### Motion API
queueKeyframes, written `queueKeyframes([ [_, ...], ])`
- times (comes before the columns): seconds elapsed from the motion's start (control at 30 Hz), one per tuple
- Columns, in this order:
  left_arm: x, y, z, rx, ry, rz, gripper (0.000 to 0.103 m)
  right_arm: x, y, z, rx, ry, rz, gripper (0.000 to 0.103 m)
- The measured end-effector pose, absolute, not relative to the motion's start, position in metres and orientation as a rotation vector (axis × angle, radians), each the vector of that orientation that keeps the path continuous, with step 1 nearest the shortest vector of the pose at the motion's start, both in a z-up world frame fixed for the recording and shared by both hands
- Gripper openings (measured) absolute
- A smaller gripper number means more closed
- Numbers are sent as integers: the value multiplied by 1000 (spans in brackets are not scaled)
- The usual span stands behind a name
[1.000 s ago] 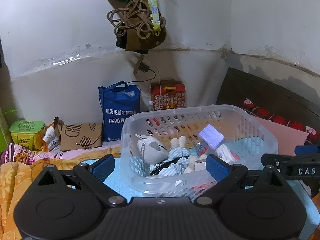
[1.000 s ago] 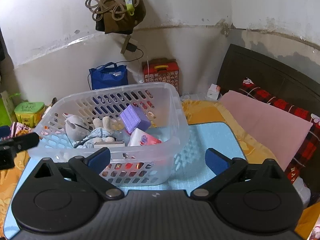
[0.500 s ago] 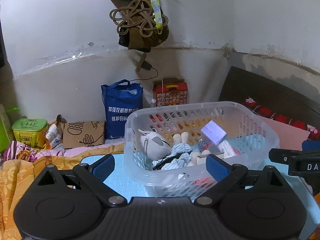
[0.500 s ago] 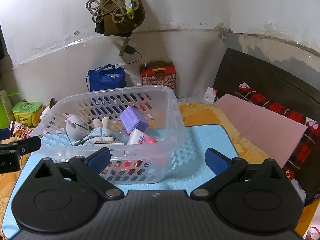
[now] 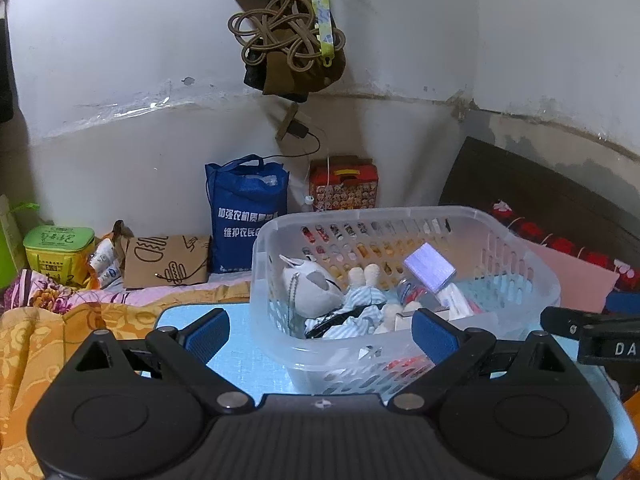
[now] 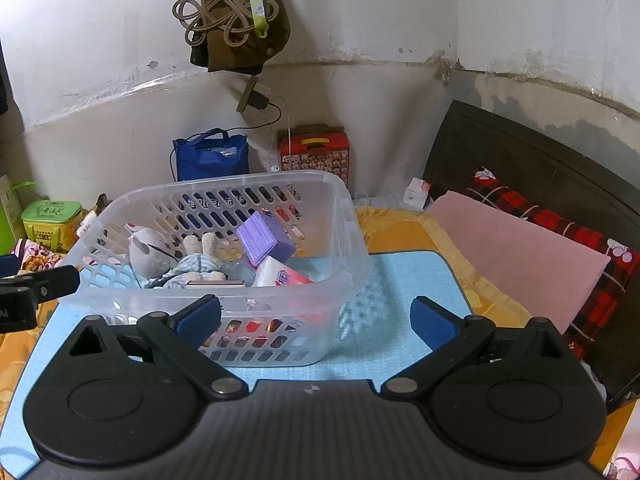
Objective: Organize objects
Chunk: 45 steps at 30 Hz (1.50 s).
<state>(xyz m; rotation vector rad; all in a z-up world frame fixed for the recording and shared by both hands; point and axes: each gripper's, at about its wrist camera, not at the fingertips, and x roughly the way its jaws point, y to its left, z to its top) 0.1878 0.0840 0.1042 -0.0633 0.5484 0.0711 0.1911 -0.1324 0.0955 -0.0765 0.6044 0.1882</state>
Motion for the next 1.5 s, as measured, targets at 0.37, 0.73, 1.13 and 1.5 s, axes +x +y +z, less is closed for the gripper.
queueKeyframes([
  [0.37, 191, 82, 100, -36, 558, 76, 99, 195, -131, 93, -78, 610, 221, 103],
  [0.73, 189, 80, 99, -29, 556, 85, 99, 192, -129, 92, -83, 610, 233, 103],
  [1.13, 191, 82, 99, -38, 564, 75, 99, 192, -126, 92, -91, 609, 240, 103],
  [1.5, 191, 82, 98, -39, 569, 74, 99, 192, -125, 91, -92, 609, 240, 103],
])
